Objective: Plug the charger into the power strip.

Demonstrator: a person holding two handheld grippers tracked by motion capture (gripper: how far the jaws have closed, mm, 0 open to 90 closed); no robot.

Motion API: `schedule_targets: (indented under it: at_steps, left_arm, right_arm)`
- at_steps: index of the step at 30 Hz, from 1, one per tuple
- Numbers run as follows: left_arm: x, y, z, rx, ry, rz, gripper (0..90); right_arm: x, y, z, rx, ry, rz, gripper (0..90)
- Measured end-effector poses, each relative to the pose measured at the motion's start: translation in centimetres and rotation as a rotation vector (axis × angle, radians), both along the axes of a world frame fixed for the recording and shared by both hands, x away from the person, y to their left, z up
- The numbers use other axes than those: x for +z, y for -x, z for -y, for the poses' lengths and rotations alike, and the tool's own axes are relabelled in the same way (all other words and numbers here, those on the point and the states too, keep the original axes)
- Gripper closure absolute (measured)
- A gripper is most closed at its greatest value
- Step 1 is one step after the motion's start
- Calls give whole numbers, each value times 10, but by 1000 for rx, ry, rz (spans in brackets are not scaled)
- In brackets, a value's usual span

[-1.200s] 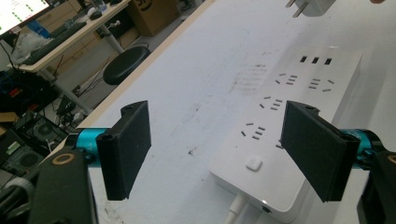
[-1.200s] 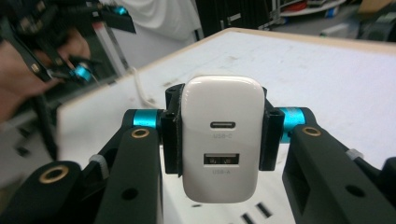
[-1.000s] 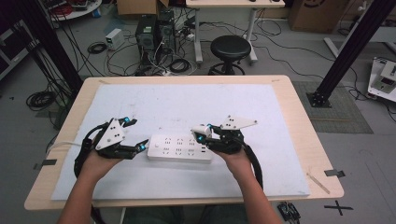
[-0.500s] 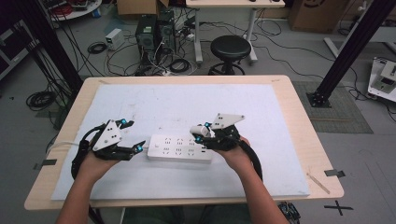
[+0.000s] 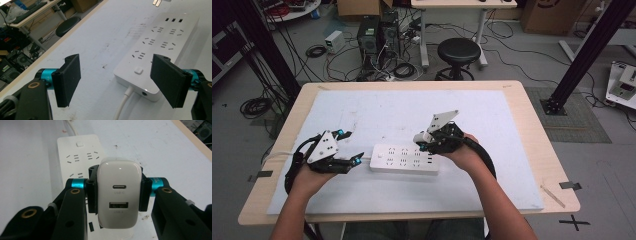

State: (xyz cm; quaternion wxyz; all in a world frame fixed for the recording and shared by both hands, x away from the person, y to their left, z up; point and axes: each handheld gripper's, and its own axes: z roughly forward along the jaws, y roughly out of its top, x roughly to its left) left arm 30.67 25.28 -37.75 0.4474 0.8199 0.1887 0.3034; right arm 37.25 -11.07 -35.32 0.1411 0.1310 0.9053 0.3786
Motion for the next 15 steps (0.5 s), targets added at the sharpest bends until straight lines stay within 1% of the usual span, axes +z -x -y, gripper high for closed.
schedule_targets:
  at_steps: [1,2,3,5,6,7,10,11,12,15]
  left_arm:
    - [-1,0,0,4,10,-1,244]
    - [0,0,-1,6,6,0,244]
    - [0,0,-2,8,8,-7,244]
    - [2,-1,-4,9,-3,-24,244]
    - [3,-1,-4,9,0,-28,244]
    - [3,-1,-4,9,0,-28,244]
    - [6,-2,-6,4,-17,-39,244]
    - [6,-2,-7,3,-33,-41,245]
    - [6,-2,-7,5,-22,-43,244]
    - [5,-2,-8,7,-29,-50,244]
  right_arm:
    - [2,-1,-2,8,24,-7,630]
    - [4,-3,-4,22,35,-8,630]
    - [5,-4,-5,27,47,-14,630]
    - [7,-7,-8,41,83,-29,630]
    - [9,-9,-10,49,103,-36,630]
    - [9,-9,-10,49,103,-36,630]
    - [13,-16,-14,82,163,-57,630]
    - [14,-18,-15,93,177,-61,631]
    - [15,-19,-17,100,194,-67,630]
    - [18,-23,-21,135,251,-87,630]
